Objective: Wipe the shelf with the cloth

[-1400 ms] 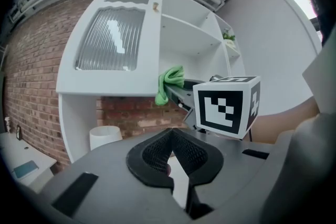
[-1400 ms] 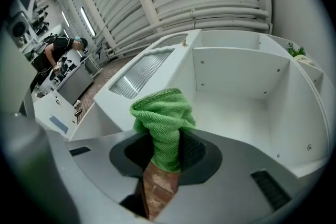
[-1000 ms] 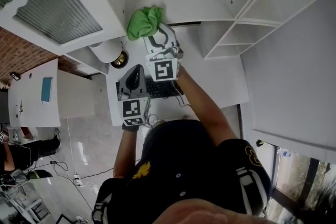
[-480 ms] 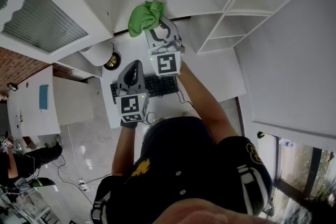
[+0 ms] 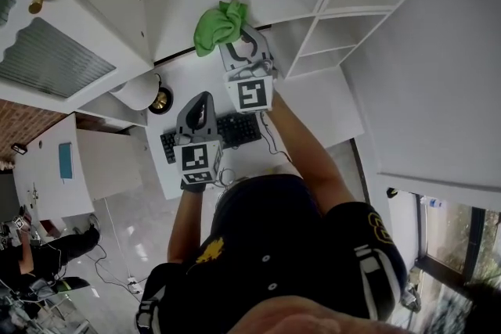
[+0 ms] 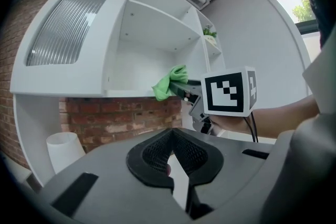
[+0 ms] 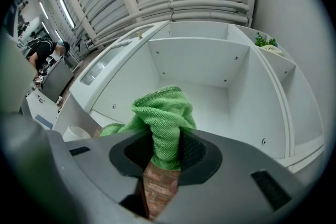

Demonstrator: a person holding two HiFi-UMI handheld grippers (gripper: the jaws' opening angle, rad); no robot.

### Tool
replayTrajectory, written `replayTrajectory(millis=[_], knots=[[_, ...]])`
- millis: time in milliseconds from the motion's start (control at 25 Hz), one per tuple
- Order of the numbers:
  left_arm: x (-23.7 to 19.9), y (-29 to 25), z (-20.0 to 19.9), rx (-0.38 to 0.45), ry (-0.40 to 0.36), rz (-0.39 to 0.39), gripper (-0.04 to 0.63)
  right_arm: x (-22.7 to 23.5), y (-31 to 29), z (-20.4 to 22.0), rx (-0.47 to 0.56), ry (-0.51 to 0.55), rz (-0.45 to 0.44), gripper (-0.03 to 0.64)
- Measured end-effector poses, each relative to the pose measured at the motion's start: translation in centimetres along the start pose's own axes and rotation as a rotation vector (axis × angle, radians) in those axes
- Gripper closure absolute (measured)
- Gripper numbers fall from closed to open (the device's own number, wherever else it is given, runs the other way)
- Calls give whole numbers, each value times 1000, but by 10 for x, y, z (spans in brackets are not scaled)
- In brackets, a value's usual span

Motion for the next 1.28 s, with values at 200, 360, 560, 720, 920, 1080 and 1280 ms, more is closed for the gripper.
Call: replayTrajectory(millis=[200, 360, 560, 720, 920, 1080, 1280], knots=[[8, -6, 0, -7, -2, 20, 577, 18, 6, 6, -12, 9, 32, 509], [13, -10, -3, 1, -9, 38, 577, 30, 8, 11, -13, -8, 61, 509], [21, -15, -4, -4, -7, 62, 577, 50, 14, 22, -42, -67, 108, 509], [29, -22, -6, 15, -11, 87, 577, 70, 20, 32, -70, -91, 154, 509], [38, -25, -8, 21, -19, 112, 577, 95, 27, 42, -92, -108, 210, 509], [43, -26, -7, 17, -23, 124, 577, 116, 33, 49, -112, -122, 264, 509], [42, -21, -1, 7, -25, 123, 577, 127, 38, 54, -129, -135, 285, 509]])
Point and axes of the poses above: the fingertips, and each gripper's own axes: y backward along the fingers, x to its right, z out of its underside, the point moved 7 cm from there along y, backward along the fingers, and after that the axes turned 7 degrees about -x, right-handed, at the moved point
